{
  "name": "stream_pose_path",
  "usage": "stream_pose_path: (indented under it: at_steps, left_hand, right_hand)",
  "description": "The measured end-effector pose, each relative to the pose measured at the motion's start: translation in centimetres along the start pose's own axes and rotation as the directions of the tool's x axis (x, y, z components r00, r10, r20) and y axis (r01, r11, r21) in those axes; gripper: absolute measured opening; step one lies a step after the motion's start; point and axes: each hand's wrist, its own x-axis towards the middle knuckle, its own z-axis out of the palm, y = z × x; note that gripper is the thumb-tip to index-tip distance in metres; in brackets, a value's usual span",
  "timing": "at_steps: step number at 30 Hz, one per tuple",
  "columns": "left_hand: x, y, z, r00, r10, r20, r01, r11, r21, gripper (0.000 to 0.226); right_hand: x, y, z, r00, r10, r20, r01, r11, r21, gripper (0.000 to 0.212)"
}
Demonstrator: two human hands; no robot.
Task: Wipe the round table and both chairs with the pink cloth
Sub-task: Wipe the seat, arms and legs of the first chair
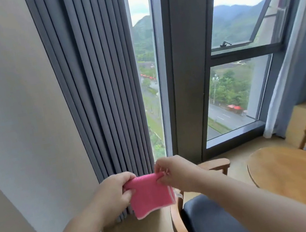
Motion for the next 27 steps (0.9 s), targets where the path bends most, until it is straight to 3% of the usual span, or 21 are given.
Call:
stream_pose_path:
  at_steps: [9, 17, 27]
  left_hand:
    - [5.3, -6.9, 0.6, 0.974, 0.214, 0.077, -0.195, 0.96, -0.199, 0.029]
    - [8.6, -7.0, 8.2, 0.934, 0.322, 0.157, -0.271, 0.921, -0.28, 0.034]
    - [11.9, -11.7, 19.6, 0.832, 0.469, 0.295, -0.354, 0.86, -0.368, 0.029]
  right_hand:
    - [2.1, -1.2, 5.3, 0.961, 0.219, -0.17, -0.238, 0.966, -0.098, 0.023]
    - [-0.7, 4.7, 8.6, 0.922, 0.315, -0.224, -0.331, 0.943, -0.034, 0.017]
    - [-3.2, 10.2, 17.9, 0.801, 0.52, -0.296, -0.522, 0.849, 0.08, 0.012]
